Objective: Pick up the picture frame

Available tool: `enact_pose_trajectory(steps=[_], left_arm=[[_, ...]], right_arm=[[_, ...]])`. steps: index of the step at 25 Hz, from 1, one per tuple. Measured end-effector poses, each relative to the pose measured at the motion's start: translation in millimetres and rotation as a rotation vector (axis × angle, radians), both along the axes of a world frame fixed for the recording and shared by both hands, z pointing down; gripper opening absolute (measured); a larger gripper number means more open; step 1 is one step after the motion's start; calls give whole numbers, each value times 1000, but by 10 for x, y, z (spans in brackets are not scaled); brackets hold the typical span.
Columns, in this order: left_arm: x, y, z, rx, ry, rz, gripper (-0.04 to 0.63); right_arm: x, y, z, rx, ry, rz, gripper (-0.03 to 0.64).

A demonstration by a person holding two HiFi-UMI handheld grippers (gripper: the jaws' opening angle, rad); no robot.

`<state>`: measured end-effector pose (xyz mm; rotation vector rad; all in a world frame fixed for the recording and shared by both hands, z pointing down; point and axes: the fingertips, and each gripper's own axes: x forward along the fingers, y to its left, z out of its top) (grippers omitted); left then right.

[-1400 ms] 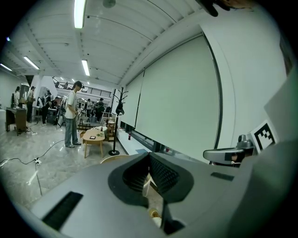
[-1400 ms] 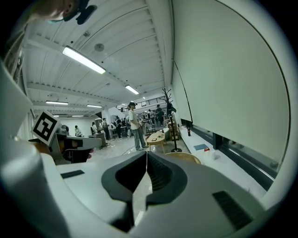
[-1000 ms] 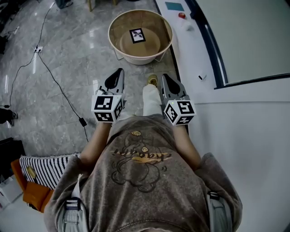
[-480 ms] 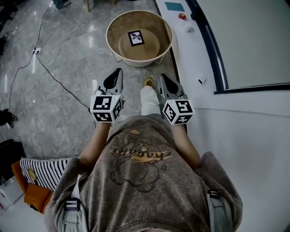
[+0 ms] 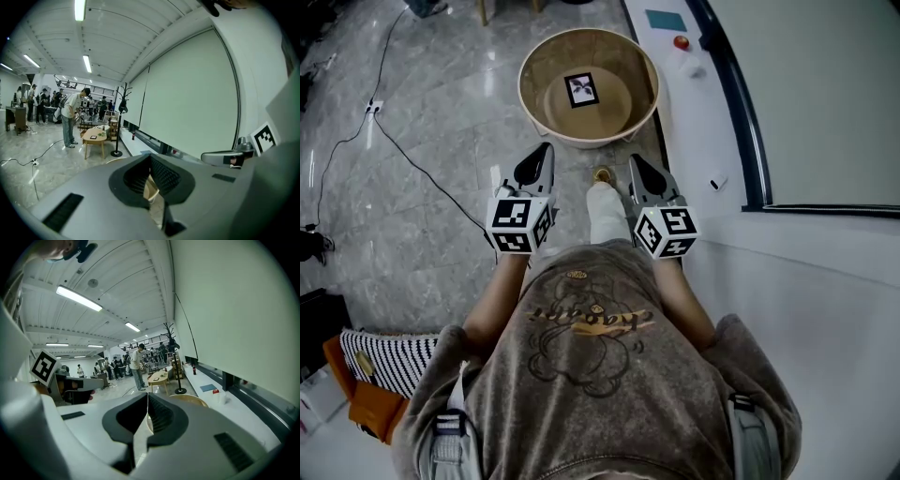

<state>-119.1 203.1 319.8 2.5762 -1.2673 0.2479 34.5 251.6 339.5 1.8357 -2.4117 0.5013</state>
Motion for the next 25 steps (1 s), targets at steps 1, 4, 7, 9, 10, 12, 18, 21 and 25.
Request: enact_pose_trajectory(steps=[1, 4, 7, 9, 10, 12, 18, 21, 25], left_arm=[[23, -68, 4, -2, 1, -1, 18], [114, -269, 17, -4, -1, -2, 18], [198, -474, 22, -12, -6, -6, 18], [237, -600, 12, -20, -8, -11, 18], [254, -658, 6, -24, -9, -13, 18], [293, -783, -5, -32, -13, -18, 18], [477, -1160, -52, -47, -20, -26, 18], [568, -1360, -66, -52, -21, -37, 18], [698, -1648, -95, -58, -19, -59, 18]], right_arm=[[18, -66, 13, -3, 0, -2, 20], [95, -275, 52, -11, -3, -9, 20], [163, -498, 58, -19, -7, -20, 20], [195, -641, 41, -24, -6, -29, 20], [210, -709, 30, -26, -6, -33, 20], [247, -849, 9, -30, -8, -41, 20], [434, -1259, -33, -40, -18, -55, 20], [533, -1487, -50, -41, -21, -67, 20], [669, -1808, -105, -37, -23, -90, 20]])
